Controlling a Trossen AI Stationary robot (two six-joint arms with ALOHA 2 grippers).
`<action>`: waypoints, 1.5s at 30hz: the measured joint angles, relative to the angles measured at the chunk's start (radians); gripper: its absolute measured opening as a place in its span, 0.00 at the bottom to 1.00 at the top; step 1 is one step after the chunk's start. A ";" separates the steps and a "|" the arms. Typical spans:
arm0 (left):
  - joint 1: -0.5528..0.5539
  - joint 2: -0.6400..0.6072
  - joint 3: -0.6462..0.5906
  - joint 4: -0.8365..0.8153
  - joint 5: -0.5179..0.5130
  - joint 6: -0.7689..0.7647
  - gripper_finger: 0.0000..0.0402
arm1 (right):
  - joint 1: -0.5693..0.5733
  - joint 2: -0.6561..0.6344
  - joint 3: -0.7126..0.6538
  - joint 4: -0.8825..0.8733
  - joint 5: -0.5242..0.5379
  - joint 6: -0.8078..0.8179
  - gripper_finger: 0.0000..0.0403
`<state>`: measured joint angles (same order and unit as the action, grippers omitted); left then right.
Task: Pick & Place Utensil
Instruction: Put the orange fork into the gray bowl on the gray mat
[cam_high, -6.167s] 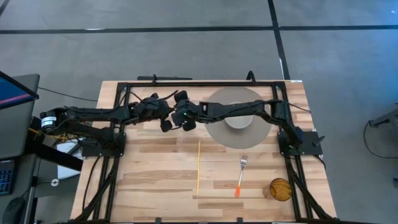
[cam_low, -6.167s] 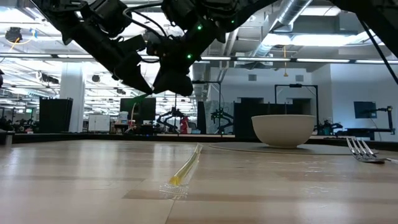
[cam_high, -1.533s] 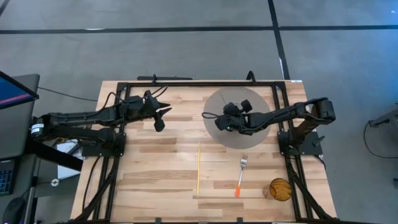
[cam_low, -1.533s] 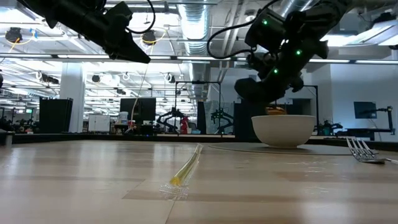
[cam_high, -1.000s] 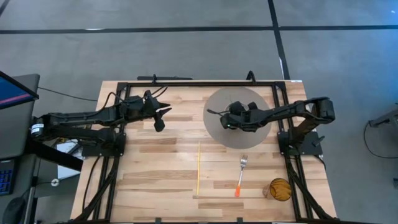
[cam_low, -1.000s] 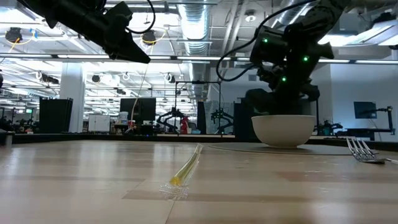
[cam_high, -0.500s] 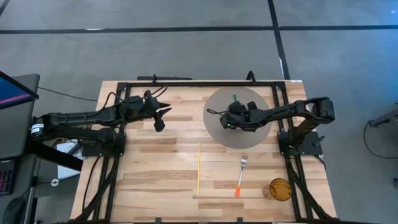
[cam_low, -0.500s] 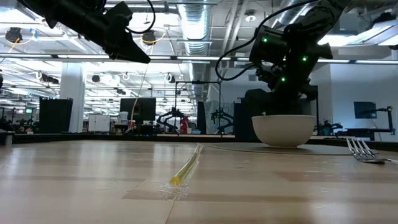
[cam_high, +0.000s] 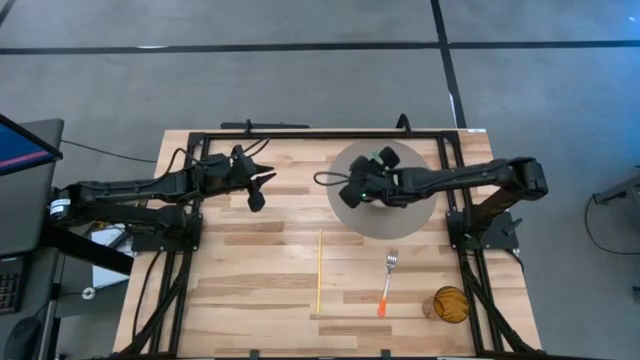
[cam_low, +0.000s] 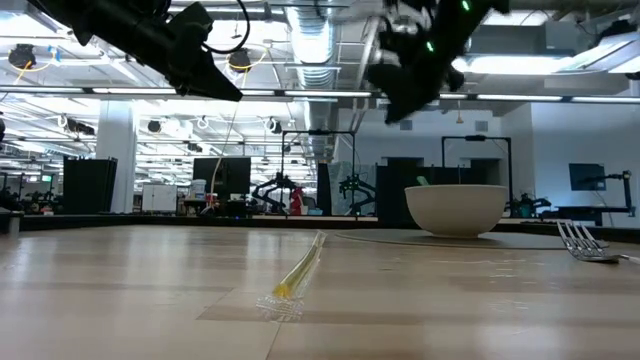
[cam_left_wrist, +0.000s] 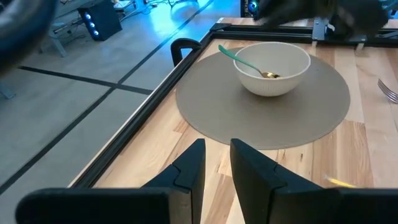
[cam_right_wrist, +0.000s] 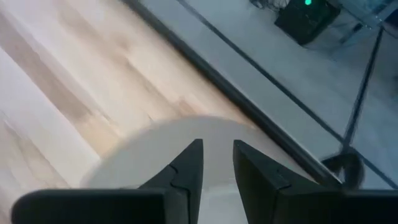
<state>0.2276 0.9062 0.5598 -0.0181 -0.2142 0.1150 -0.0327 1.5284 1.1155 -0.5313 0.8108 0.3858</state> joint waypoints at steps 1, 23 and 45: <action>0.000 0.000 0.000 0.000 0.000 0.000 0.19 | 0.000 -0.001 0.028 -0.020 -0.001 0.008 0.20; 0.001 0.000 0.000 0.116 -0.003 0.019 0.19 | 0.006 -0.013 0.142 -0.335 -0.339 0.348 0.20; 0.002 0.000 0.000 0.003 0.331 -0.019 0.19 | 0.319 0.025 0.114 -0.465 -0.552 1.142 0.20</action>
<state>0.2291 0.9062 0.5598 -0.0154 0.1165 0.0959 0.2863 1.5530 1.2290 -0.9965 0.2588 1.5279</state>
